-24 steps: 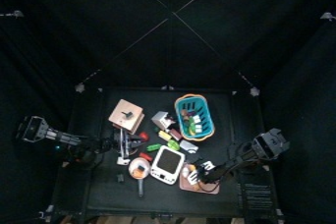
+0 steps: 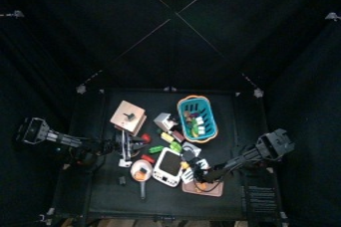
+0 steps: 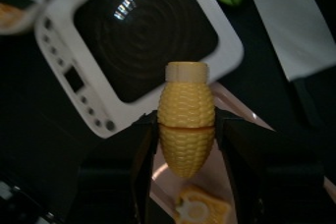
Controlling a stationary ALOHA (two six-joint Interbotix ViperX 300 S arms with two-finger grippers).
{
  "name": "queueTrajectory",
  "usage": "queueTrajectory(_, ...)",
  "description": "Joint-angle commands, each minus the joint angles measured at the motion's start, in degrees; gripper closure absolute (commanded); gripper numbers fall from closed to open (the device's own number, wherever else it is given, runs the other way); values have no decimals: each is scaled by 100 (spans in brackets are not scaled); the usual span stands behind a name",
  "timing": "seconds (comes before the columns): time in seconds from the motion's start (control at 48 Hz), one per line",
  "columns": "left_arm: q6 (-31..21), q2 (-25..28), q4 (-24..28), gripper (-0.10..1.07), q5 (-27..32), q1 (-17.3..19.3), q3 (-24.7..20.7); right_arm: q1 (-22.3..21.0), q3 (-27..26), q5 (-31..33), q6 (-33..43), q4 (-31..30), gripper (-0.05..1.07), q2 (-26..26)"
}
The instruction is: Place corn on stove
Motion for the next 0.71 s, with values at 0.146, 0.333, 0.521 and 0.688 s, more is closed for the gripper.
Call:
queueTrajectory(0.146, -9, -9, 0, 31, 44, -18, -62, -255, -536, -229, 255, 44, 50, 387)
queueTrajectory(0.333, -9, -9, 0, 31, 53, -26, -62, -220, -501, -158, 1125, -255, 50, 475)
queueTrajectory(0.521, -9, -9, 0, 31, 53, -26, -70, -202, -510, -167, 1723, -598, 50, 562)
queueTrajectory(0.688, -9, -18, 0, 31, 53, -26, -79, -202, -554, -167, 2259, -694, 50, 677)
